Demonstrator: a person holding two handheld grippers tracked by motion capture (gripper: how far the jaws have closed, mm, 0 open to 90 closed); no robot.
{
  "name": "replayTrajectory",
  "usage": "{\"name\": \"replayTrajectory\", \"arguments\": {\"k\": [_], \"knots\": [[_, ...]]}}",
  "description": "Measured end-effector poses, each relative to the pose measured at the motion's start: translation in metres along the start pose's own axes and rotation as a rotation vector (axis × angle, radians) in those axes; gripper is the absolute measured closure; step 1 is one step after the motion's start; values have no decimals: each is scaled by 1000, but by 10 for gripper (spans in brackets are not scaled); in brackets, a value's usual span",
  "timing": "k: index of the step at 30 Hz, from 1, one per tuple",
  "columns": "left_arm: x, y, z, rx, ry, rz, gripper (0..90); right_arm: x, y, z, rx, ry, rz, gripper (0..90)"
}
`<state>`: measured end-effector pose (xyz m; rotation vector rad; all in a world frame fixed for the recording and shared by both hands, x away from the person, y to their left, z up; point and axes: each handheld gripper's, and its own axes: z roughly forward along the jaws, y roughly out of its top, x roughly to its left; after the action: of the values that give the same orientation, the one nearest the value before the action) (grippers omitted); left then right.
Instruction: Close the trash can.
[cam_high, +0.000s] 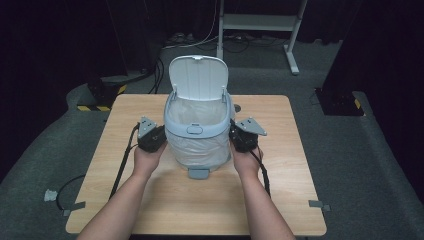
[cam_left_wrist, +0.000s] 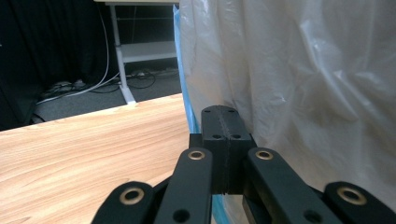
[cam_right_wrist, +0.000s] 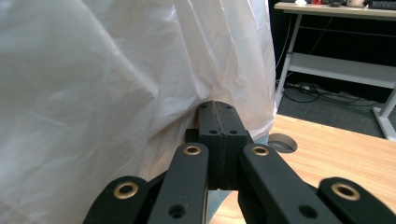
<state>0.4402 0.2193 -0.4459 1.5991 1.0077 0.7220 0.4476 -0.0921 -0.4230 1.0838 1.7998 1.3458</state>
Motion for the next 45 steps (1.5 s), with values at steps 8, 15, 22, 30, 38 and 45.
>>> {"name": "replayTrajectory", "arguments": {"k": [8, 15, 22, 30, 38, 45], "knots": [[-8, -5, -17, 1, 8, 18, 899, 4, -3, -10, 1, 18, -14, 900], [-16, -12, -41, -7, 8, 17, 898, 16, -9, -27, -8, 33, -22, 900], [-23, -19, -60, -12, -2, 3, 898, 26, -15, -44, -20, 41, -36, 900], [-15, -15, -67, 2, -1, -23, 822, 23, -12, -51, -1, 27, -50, 774], [-8, 3, -83, -4, 1, -4, 771, 23, 7, -72, -51, 7, -98, 743], [-6, 23, -92, -9, 3, 2, 728, 26, 24, -84, -78, 0, -102, 707]]}}
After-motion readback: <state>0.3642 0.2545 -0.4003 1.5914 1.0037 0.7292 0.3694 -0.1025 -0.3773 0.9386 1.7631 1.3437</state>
